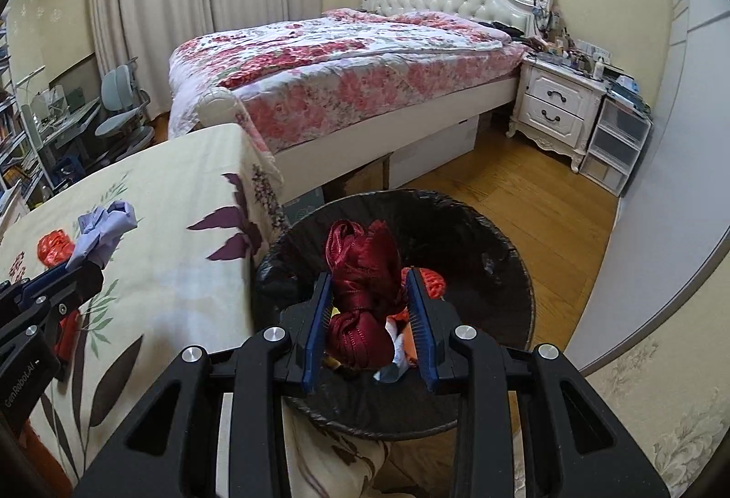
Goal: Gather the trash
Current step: 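Carry both cloths over the bin and open both tools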
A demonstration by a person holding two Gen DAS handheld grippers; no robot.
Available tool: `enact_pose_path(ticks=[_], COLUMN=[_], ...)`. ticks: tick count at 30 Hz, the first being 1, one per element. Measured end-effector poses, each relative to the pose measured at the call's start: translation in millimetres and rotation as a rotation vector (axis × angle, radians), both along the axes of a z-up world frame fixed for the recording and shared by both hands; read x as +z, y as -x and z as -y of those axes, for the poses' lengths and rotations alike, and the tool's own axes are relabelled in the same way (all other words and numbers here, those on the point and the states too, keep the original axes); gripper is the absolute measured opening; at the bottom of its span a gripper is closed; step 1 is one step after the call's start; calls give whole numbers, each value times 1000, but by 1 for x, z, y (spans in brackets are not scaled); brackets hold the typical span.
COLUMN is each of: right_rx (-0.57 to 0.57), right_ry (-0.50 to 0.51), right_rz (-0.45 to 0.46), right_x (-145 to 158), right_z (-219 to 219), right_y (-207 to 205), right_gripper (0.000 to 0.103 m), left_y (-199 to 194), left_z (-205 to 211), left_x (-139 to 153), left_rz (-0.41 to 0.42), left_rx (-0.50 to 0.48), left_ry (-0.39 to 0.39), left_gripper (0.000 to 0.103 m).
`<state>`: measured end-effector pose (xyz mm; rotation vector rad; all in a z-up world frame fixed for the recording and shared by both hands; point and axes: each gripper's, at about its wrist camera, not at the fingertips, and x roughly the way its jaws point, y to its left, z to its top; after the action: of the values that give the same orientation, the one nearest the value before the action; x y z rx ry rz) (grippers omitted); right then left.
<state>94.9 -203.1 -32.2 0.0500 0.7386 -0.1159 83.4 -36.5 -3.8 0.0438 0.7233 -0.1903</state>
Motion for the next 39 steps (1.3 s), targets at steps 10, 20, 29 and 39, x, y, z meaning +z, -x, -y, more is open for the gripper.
enact_pose_path(ticks=[10, 20, 29, 39], right_rx=[-53, -76, -105, -130], right_ry=[-15, -22, -19, -1], right_rz=[-14, -31, -31, -20], right_x=[-13, -21, -23, -16], right_z=[26, 40, 48, 49], right_y=[-17, -27, -25, -18], right_gripper=[34, 34, 48, 60], left_y=[-36, -57, -59, -52], left_z=[54, 83, 84, 67], left_x=[-14, -26, -30, -22], left_rz=[-7, -20, -40, -18], left_rx=[-56, -82, -91, -46], left_ry=[-42, -93, -89, -68], left_gripper=[18, 19, 36, 71])
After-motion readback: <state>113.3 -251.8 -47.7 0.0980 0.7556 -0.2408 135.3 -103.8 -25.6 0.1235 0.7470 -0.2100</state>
